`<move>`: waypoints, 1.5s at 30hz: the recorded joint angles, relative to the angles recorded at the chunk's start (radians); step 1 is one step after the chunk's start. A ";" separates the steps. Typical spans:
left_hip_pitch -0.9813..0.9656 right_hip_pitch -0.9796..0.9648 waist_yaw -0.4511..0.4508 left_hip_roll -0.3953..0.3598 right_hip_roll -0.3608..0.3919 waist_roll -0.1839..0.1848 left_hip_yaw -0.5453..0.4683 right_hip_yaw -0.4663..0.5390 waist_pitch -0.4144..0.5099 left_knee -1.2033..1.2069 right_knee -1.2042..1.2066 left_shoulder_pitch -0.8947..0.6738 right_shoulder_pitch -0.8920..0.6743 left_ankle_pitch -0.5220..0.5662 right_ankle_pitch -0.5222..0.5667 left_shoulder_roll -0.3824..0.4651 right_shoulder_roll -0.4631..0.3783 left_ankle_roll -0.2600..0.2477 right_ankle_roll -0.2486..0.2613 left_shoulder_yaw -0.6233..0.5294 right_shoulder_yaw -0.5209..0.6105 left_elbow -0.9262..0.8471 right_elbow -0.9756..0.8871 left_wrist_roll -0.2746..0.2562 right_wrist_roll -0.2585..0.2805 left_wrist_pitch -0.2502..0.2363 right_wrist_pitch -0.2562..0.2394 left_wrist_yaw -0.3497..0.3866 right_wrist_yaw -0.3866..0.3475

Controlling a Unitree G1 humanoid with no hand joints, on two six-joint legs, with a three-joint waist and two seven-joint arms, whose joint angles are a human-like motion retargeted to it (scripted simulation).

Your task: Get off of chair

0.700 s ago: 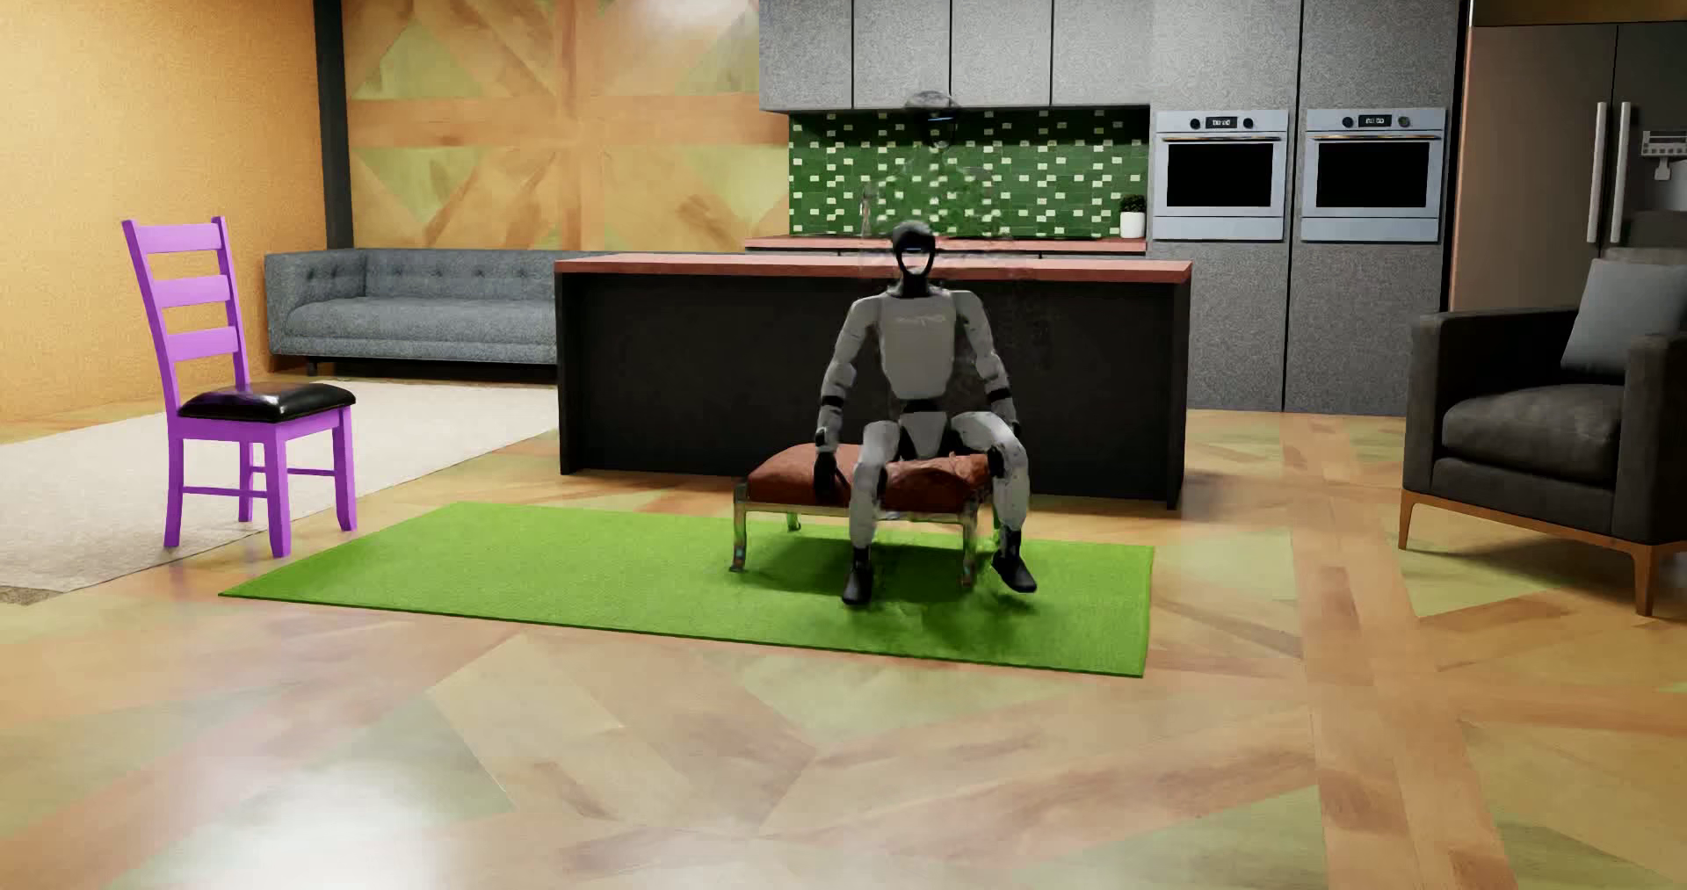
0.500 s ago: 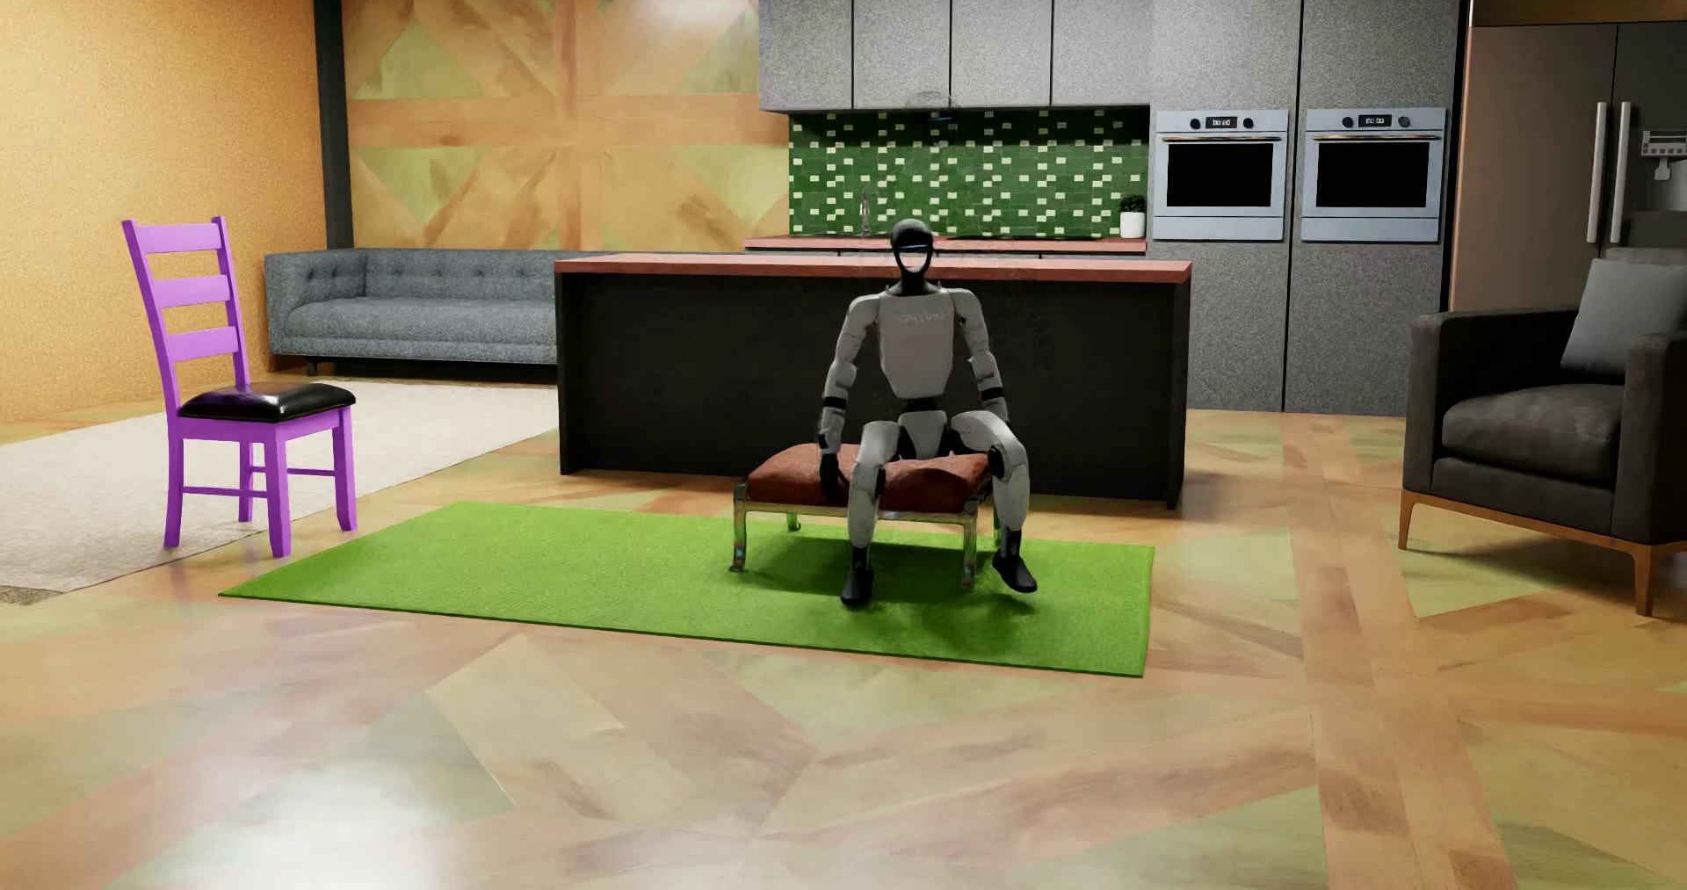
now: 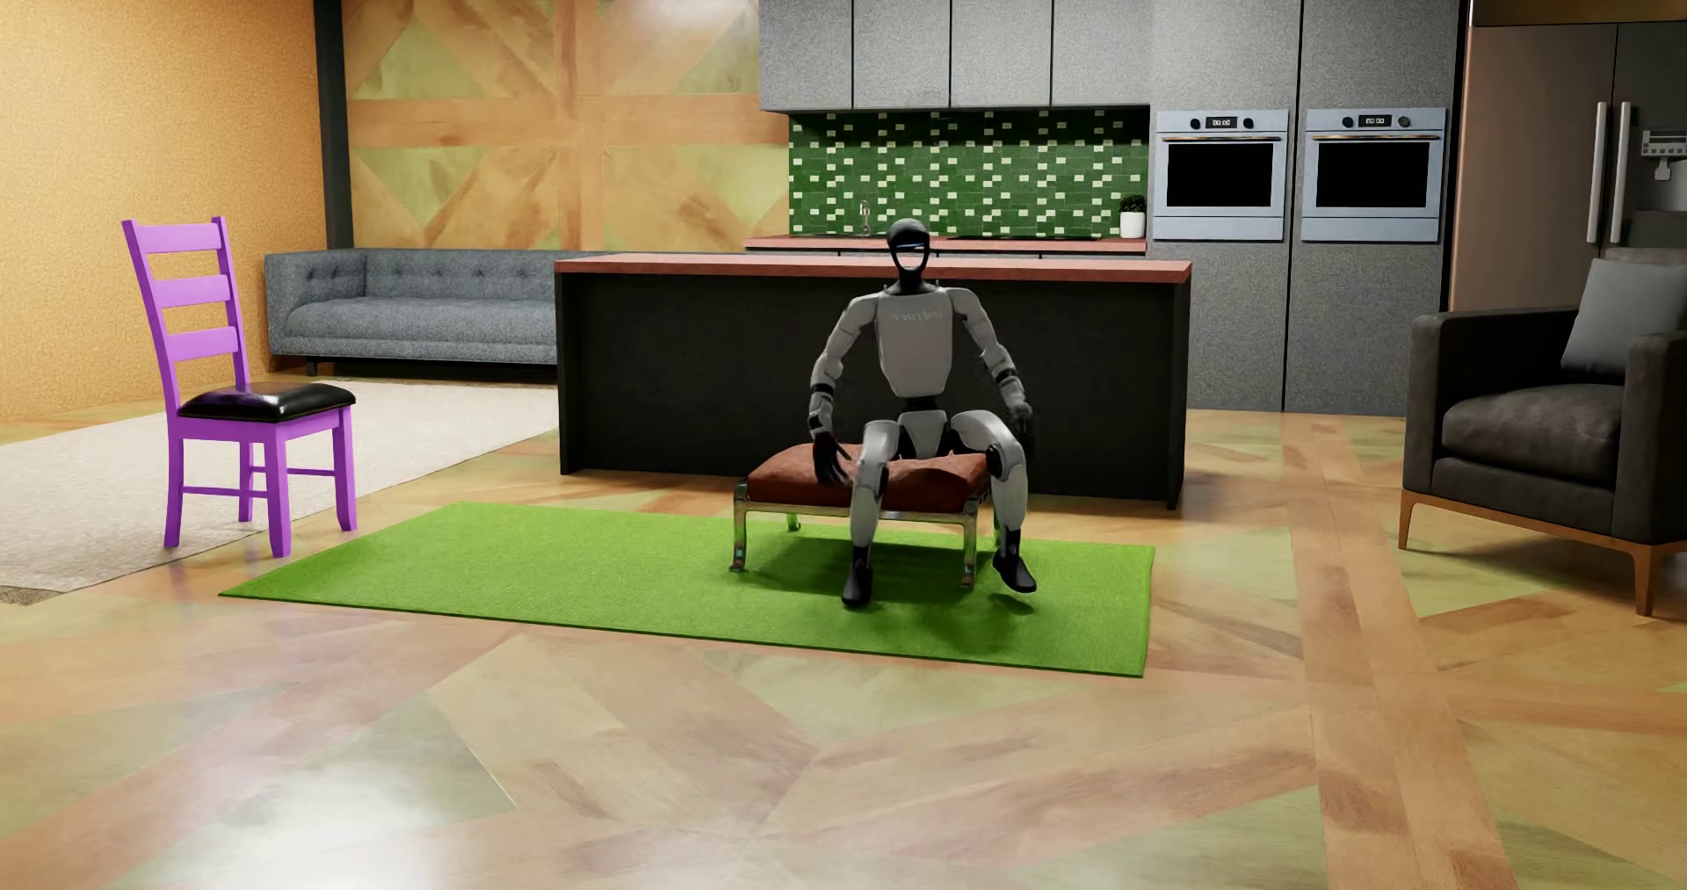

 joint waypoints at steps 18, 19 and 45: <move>-0.357 -0.379 -0.008 0.045 0.049 -0.021 -0.040 0.059 0.293 0.064 0.038 -0.801 -1.055 -0.095 -0.055 0.538 -0.325 -0.060 0.057 -0.671 0.956 -0.781 -0.729 -0.002 -0.015 -0.258 -0.202 0.281 -0.684; -0.386 -0.407 -0.007 0.048 0.049 -0.027 -0.043 0.057 0.306 0.063 0.034 -0.830 -1.074 -0.112 -0.064 0.558 -0.345 -0.061 0.060 -0.690 0.969 -0.799 -0.751 -0.002 -0.019 -0.263 -0.213 0.305 -0.715; 1.036 0.940 -0.007 -0.180 0.115 0.009 0.079 -0.212 -0.390 -1.830 -1.546 -0.076 -0.142 0.302 0.083 -0.194 0.273 0.121 -0.077 -0.208 0.181 0.324 0.197 0.202 0.011 -0.048 -0.104 -0.103 -0.105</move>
